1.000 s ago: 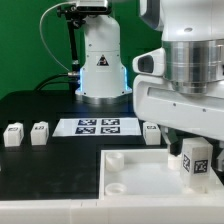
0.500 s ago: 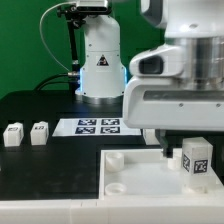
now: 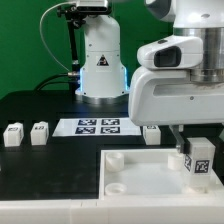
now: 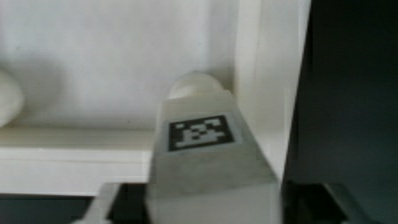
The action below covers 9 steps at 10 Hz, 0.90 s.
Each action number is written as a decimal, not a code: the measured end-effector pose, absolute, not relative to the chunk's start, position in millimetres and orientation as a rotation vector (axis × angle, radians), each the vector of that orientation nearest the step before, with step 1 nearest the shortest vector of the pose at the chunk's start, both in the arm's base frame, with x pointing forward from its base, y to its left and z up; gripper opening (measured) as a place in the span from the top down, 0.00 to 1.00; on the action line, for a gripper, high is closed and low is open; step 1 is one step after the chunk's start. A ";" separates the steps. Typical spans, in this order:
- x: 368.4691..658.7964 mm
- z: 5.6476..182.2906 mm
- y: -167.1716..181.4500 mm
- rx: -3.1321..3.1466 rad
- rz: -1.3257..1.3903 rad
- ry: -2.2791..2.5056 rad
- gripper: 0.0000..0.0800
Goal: Assemble one leg
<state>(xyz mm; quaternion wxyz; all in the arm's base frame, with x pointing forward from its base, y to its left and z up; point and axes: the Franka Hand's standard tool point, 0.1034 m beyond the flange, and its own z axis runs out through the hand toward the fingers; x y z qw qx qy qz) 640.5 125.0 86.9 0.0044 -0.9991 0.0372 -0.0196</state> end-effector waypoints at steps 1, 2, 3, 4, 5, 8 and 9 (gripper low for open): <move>640.7 87.0 124.2 -3.115 -0.060 0.299 0.63; 640.7 86.7 123.8 -3.086 -0.058 0.509 0.63; 640.7 86.3 123.2 -3.031 -0.055 0.788 0.63; 641.6 85.4 121.4 -2.931 -0.056 1.077 0.63; 641.8 85.1 120.1 -2.817 -0.051 1.319 0.63; 641.8 84.3 117.0 -2.403 -0.021 1.950 0.63; 641.3 84.2 117.9 -2.360 -0.019 2.002 0.63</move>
Offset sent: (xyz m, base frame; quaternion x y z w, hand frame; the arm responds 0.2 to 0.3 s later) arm 0.0028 -0.0101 -0.0115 -0.0052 0.0209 0.4643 0.8854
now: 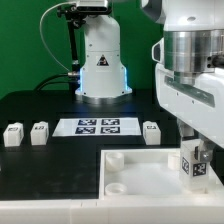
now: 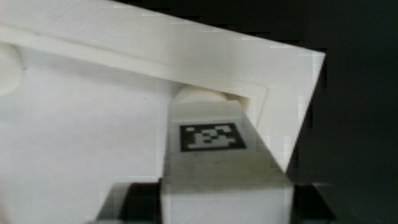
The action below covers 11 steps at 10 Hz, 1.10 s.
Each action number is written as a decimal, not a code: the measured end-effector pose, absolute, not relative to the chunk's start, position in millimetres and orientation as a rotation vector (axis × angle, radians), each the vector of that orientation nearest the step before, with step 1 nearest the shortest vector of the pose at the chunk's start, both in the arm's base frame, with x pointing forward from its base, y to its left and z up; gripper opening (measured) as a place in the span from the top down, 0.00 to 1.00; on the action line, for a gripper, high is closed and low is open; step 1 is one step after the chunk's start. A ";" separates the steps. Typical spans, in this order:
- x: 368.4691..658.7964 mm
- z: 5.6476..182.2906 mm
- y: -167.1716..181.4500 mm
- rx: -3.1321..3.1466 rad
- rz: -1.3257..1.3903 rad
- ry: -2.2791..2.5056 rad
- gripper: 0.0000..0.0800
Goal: Assemble one leg
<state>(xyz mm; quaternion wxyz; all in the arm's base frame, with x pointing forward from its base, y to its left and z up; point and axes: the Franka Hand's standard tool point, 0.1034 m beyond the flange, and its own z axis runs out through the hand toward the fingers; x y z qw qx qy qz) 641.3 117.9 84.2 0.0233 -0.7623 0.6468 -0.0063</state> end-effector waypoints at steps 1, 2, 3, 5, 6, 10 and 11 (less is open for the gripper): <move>641.1 84.2 118.2 -2.380 -0.019 1.980 0.63; 641.4 83.1 117.9 -2.471 -0.028 1.864 0.63; 642.9 80.4 116.3 -2.657 -0.073 1.566 0.40; 638.2 76.5 117.1 -2.861 -0.132 1.137 0.26; 638.5 76.0 115.9 -2.934 -0.135 0.953 0.20; 643.1 84.9 121.6 -3.175 -0.178 -0.185 0.19; 646.9 88.6 120.7 -3.168 -0.176 -0.382 0.19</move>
Offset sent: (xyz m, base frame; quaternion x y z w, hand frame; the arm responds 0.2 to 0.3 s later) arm -0.0066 0.0060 -0.0076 0.0462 -0.0028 -0.5485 0.8349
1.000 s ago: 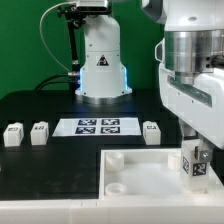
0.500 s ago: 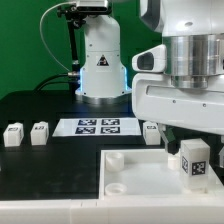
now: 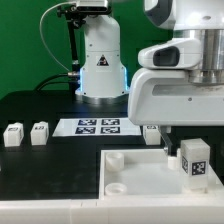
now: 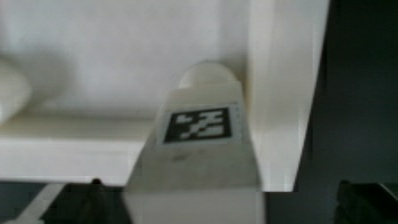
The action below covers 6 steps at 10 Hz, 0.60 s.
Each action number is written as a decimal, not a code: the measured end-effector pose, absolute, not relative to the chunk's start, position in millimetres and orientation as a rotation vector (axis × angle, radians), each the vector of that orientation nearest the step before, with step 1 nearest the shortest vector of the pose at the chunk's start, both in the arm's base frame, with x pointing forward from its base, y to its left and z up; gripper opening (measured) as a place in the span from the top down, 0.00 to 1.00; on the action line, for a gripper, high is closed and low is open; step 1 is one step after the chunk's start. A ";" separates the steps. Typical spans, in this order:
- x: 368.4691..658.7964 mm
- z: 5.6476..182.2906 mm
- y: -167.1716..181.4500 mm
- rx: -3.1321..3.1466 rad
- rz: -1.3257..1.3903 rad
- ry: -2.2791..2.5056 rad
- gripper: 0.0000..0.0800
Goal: Assemble one leg
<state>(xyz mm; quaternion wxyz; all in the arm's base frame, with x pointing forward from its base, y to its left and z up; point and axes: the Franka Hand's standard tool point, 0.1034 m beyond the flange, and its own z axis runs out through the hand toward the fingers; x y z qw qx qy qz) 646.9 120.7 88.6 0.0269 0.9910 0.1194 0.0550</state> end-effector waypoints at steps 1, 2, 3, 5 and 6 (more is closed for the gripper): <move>646.3 87.2 120.9 3.069 0.172 0.330 0.19; 646.1 86.9 121.1 3.078 0.173 0.260 0.30; 646.2 86.9 121.1 3.084 0.174 0.211 0.55; 646.4 87.0 120.3 3.103 0.181 -0.136 0.64; 646.4 86.7 119.0 3.097 0.182 -0.299 0.64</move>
Offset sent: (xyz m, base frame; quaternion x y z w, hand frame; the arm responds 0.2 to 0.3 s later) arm 0.0000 0.0000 0.0000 0.0000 0.0000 0.1790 0.9838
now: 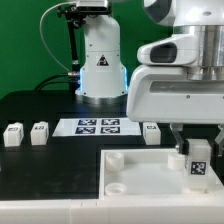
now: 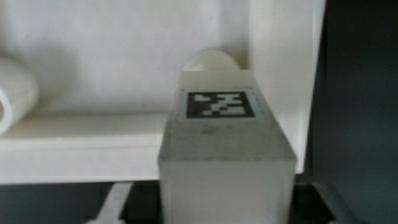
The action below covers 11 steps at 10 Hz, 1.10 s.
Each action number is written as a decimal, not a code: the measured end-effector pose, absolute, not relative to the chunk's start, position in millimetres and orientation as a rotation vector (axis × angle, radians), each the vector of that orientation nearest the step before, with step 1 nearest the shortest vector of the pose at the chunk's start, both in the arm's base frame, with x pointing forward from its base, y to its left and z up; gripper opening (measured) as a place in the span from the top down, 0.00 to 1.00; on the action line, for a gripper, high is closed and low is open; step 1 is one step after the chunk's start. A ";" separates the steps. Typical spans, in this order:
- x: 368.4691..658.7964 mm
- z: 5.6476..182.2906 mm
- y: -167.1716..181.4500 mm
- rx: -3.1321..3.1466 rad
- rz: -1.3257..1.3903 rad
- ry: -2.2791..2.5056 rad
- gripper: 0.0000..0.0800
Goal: Assemble one leg
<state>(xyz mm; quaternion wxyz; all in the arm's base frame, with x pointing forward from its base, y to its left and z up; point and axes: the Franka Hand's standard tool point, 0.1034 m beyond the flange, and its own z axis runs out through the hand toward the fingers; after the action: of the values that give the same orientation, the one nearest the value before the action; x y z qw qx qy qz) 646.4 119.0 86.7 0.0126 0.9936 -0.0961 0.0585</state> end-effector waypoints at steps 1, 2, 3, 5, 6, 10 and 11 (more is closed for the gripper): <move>646.1 86.2 116.6 3.065 0.179 -0.591 0.64; 645.2 85.7 114.7 3.004 0.170 -0.874 0.64; 644.1 85.3 112.6 2.926 0.144 -1.159 0.64; 642.1 84.8 112.4 2.668 0.117 -1.710 0.64; 641.0 84.9 114.8 2.518 0.114 -1.934 0.64; 638.5 84.6 115.5 2.225 0.093 -2.276 0.60; 638.5 84.6 115.7 2.233 0.093 -2.267 0.38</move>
Offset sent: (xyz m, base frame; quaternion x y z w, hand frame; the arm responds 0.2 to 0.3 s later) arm 0.0131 0.0076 0.0004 0.0135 -0.0267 0.3822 0.9236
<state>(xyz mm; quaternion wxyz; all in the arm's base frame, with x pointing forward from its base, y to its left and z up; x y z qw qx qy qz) 638.5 115.7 84.6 -0.0211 0.7013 -0.7120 0.0292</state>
